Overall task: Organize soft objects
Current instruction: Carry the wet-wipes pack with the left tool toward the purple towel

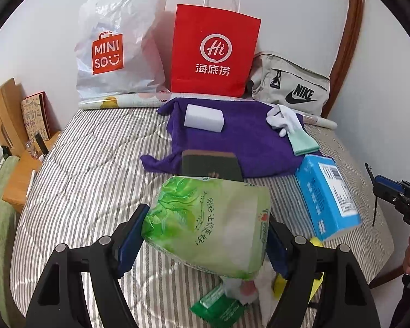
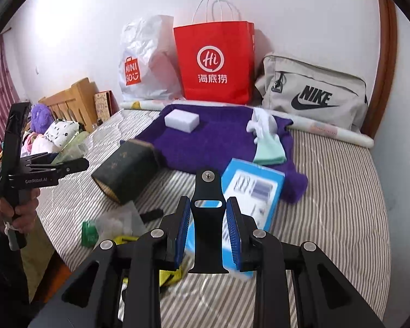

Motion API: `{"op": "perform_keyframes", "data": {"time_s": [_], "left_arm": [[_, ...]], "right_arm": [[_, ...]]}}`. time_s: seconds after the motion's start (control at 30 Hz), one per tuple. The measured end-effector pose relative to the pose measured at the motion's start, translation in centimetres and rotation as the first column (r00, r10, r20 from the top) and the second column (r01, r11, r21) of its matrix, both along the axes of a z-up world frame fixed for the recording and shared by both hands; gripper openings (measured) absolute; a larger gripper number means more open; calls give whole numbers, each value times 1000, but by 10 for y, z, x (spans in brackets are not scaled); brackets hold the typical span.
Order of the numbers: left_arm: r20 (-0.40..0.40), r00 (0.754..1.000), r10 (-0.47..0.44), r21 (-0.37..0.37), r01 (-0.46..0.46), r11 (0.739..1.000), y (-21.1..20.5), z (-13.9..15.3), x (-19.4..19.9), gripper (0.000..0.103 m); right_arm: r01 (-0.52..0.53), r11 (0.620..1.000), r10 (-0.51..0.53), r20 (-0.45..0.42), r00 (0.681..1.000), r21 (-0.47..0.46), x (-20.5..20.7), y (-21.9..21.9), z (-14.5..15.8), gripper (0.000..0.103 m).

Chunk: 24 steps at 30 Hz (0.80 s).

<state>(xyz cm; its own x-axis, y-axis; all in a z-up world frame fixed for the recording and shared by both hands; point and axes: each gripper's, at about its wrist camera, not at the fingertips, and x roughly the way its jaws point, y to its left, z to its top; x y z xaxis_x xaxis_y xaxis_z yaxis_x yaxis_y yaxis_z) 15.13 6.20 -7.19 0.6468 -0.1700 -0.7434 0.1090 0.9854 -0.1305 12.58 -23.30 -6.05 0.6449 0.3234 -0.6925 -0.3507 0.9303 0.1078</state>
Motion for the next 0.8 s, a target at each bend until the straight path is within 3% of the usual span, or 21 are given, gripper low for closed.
{"op": "perform_keyframes", "data": {"time_s": [0.53, 0.8], "left_arm": [[-60, 998, -2, 26, 3, 1000, -9, 0, 74, 76], [-89, 996, 19, 33, -16, 999, -15, -7, 124, 76]], "right_arm": [[1, 1000, 0, -8, 1000, 25, 88, 0, 2, 27], [-8, 1000, 7, -33, 999, -27, 140, 7, -12, 27]]}}
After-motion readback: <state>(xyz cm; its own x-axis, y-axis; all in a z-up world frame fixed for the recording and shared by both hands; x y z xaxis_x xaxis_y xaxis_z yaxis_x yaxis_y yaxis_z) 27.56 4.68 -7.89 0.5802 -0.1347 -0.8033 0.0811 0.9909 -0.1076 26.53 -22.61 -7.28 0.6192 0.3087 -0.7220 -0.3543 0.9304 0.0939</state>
